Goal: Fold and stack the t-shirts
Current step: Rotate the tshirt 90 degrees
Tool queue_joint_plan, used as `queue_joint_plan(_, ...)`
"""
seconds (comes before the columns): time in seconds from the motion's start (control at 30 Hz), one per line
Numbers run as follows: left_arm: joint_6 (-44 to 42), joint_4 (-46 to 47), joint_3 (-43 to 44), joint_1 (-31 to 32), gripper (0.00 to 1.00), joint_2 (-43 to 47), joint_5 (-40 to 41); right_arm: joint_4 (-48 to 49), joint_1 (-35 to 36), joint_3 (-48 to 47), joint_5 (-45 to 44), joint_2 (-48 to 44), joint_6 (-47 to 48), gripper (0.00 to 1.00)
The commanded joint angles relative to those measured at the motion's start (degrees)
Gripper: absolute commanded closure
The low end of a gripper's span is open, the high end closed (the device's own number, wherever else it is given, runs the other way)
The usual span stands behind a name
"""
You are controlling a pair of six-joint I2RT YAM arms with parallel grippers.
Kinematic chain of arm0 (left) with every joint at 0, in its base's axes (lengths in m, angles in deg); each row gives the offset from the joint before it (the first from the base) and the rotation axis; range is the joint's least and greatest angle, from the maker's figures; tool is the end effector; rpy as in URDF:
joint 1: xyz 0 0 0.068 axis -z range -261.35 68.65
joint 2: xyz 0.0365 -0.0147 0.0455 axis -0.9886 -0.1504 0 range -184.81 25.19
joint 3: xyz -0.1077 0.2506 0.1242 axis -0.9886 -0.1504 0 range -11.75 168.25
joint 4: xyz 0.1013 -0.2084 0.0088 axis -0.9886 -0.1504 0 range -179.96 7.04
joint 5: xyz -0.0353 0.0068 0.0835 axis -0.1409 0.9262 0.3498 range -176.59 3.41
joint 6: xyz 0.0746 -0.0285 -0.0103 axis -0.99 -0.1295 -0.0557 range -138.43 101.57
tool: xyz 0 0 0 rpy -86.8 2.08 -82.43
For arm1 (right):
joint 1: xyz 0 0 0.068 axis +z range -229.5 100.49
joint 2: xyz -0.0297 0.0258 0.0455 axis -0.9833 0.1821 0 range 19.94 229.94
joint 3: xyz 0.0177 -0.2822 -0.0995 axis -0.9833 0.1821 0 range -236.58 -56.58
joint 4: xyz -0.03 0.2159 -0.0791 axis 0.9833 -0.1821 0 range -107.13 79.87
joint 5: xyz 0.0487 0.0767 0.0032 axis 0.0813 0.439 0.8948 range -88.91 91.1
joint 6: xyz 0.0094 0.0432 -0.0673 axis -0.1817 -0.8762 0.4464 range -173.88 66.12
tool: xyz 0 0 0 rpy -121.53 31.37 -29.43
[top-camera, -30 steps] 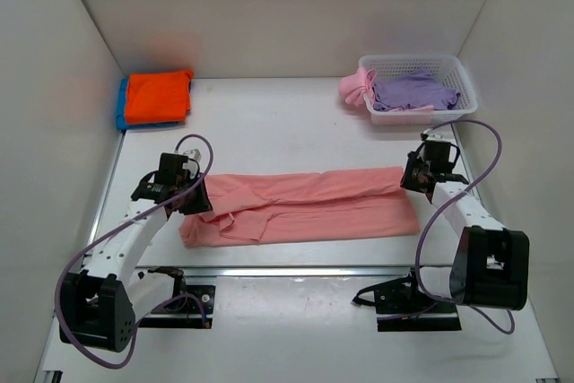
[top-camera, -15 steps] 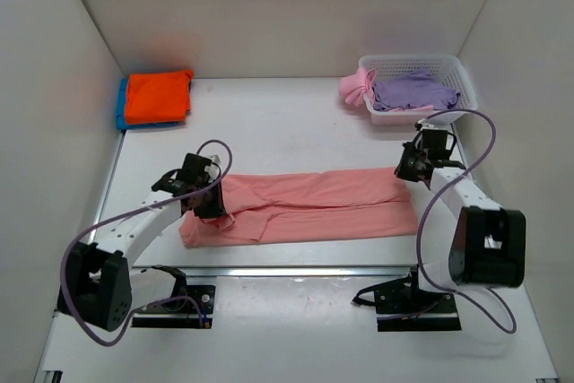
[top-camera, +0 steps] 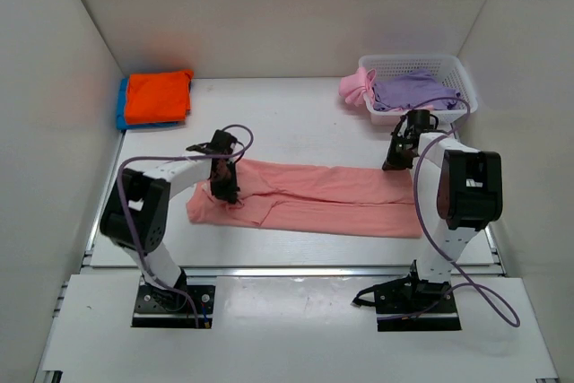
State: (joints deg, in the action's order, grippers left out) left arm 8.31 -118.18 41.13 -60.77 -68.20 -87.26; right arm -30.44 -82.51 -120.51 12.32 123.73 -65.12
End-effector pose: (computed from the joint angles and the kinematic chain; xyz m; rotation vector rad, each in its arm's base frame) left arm 0.2560 -0.0970 0.1727 -0.1543 2.9096 -0.1621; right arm 0.3625 -0.0055 0.1828 0.2568 2.6086 0.3071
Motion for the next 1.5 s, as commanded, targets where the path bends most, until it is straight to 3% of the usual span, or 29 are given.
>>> queue_joint_plan(0.0, -0.99, 3.67, 8.00, -0.45, 0.80, -7.49, 5.14, -8.68, -1.56, -3.31, -0.59, 2.99, -3.60, 1.00)
queue_joint_plan(0.13, -3.44, 0.61, 18.90, -1.33, 0.82, -18.11, 6.46, -10.01, 1.33, -0.52, -4.89, 0.38, -7.55, 1.00)
queue_joint_plan(0.37, -6.96, -7.92, 46.23, -2.47, 0.83, -35.96, 6.04, -11.60, 7.48, 4.05, -5.25, -3.75, -16.35, 1.00)
queue_joint_plan(0.47, -9.07, -13.37, 59.24, -2.12, 0.84, -44.13, 5.49, -9.49, 11.95, 7.92, -5.25, -6.75, -21.26, 1.00)
queue_joint_plan(0.63, -11.27, -26.37, 89.99, -1.94, 0.83, -58.99, 4.63, -8.25, 20.39, 11.71, -4.72, -9.56, -26.45, 1.00)
queue_joint_plan(0.7, -10.66, -21.83, 86.01, -2.99, 0.84, -57.53, 1.12, -8.16, 23.29, 13.03, -5.77, -10.45, -27.95, 1.00)
queue_joint_plan(0.87, -11.01, -20.60, 95.29, -4.75, 0.83, -61.47, 0.84, -3.96, 27.96, 17.67, -2.89, -12.99, -31.81, 1.00)
queue_joint_plan(1.0, -10.40, -14.97, 92.49, -6.33, 0.83, -59.73, -3.02, 0.10, 32.00, 20.24, 0.81, -12.21, -34.71, 1.00)
queue_joint_plan(1.2, -10.48, -12.25, 94.16, -6.34, 0.85, -60.78, -6.37, 5.63, 40.26, 23.66, -1.38, -13.26, -39.28, 1.00)
queue_joint_plan(1.37, -9.69, -6.27, 93.80, -6.17, 0.85, -60.60, -8.56, 4.32, 45.18, 27.78, -13.92, -19.66, -46.57, 1.00)
queue_joint_plan(1.47, -9.17, -2.75, 93.81, -6.34, 0.86, -61.04, -10.22, 6.69, 45.11, 32.35, -17.19, -23.62, -50.27, 1.00)
